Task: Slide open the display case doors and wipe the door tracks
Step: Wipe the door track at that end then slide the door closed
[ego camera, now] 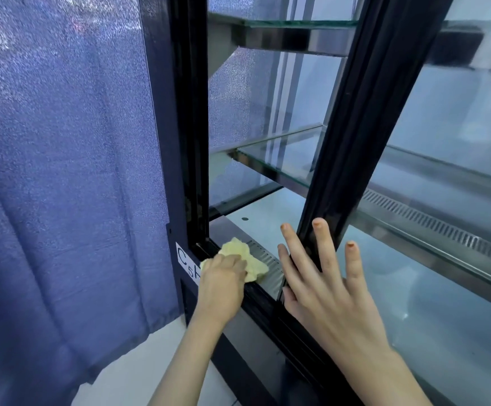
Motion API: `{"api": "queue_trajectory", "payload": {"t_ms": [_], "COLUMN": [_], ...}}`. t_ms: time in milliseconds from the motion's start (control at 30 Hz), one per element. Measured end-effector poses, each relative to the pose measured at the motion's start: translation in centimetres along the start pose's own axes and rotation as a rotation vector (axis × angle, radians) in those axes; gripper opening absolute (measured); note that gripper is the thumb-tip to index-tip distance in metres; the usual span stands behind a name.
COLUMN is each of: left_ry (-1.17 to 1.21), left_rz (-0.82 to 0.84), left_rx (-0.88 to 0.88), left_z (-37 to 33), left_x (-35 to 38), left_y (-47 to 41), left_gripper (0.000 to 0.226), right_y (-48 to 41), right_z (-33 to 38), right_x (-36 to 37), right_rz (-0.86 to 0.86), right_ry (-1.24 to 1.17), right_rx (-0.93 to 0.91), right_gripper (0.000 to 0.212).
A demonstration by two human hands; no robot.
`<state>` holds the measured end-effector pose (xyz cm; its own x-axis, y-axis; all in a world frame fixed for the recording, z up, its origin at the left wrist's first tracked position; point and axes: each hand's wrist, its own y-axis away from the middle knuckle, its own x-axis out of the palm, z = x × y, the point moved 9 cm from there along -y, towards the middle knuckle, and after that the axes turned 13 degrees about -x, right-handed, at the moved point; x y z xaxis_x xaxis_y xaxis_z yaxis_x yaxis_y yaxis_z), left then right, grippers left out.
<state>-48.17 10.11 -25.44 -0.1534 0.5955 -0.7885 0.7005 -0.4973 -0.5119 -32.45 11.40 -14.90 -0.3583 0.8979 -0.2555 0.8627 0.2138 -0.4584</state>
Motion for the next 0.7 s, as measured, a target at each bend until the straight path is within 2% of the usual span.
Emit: {"api": "queue_trajectory", "payload": {"t_ms": [100, 200, 300, 400, 533, 600, 700], "left_ry": [0.093, 0.167, 0.156, 0.129, 0.054, 0.039, 0.011], "left_rz": [0.043, 0.112, 0.087, 0.050, -0.011, -0.007, -0.004], "left_rx": [0.048, 0.084, 0.126, 0.121, 0.035, -0.008, -0.053], "left_z": [-2.8, -4.5, -4.3, -2.0, 3.5, 5.7, 6.6], "left_x": [-1.2, -1.1, -1.2, -0.6, 0.3, 0.7, 1.5], "left_y": [2.9, 4.7, 4.5, 2.6, -2.6, -4.6, -4.8], "left_gripper": [0.033, 0.035, 0.027, 0.010, 0.019, 0.015, 0.019], "right_y": [0.0, -0.1, 0.0, 0.1, 0.2, 0.2, 0.1], "right_z": [0.0, 0.1, 0.1, 0.0, -0.1, -0.2, -0.2], "right_x": [0.0, 0.0, -0.1, -0.2, -0.4, -0.4, -0.6], "right_rz": [-0.005, 0.001, -0.001, -0.007, -0.002, -0.004, -0.008], "right_ry": [-0.010, -0.011, -0.020, -0.039, -0.044, -0.044, -0.059], "right_rx": [0.001, -0.006, -0.009, -0.018, -0.019, -0.020, -0.019], "right_gripper": [0.055, 0.058, 0.057, 0.056, 0.056, 0.055, 0.052]}}
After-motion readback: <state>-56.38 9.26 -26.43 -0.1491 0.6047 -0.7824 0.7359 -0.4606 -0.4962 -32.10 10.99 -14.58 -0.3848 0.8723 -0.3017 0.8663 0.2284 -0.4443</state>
